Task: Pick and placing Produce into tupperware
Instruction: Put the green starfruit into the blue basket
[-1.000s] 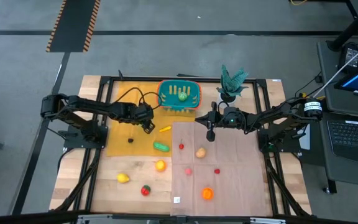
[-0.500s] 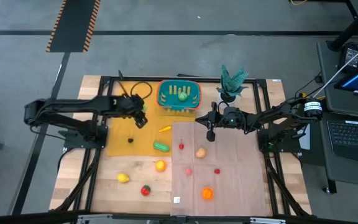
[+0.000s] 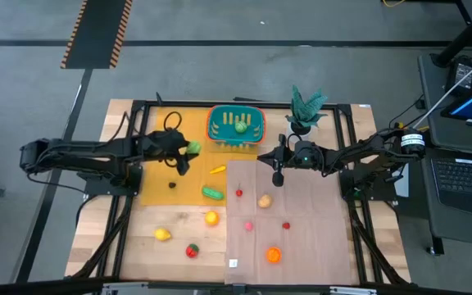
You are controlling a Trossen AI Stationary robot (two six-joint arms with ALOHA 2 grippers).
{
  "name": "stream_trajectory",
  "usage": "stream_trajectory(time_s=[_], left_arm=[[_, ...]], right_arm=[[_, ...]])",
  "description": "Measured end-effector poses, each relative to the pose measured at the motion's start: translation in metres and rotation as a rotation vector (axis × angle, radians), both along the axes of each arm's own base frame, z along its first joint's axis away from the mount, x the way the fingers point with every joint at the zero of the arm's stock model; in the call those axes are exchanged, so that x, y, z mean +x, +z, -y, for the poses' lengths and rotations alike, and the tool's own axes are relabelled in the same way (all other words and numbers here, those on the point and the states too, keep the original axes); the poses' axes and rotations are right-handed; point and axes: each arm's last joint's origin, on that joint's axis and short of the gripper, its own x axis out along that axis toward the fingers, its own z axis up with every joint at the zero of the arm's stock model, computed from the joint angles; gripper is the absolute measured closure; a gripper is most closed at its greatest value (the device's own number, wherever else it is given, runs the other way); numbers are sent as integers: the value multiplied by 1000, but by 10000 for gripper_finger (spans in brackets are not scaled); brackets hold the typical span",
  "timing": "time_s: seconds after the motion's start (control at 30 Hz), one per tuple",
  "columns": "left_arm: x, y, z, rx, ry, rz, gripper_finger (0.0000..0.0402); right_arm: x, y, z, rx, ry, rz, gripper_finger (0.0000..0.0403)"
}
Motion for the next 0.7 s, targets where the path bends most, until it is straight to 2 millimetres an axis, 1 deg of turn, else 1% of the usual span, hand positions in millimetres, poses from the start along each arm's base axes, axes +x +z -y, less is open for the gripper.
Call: stream_trajectory(time_s=[0.17, 0.33, 0.47, 0.7], left_arm=[[-2, -11, 3, 42, -105, 149, 183], [-3, -17, 5, 60, -179, 232, 183], [-3, -15, 9, 108, -299, 325, 183], [-2, -11, 12, 140, -439, 389, 183]], right_arm=[[0, 0, 0, -1, 0, 1, 375], [0, 0, 0, -1, 0, 2, 375], [0, 0, 0, -4, 1, 4, 375], [0, 1, 0, -5, 1, 9, 375]])
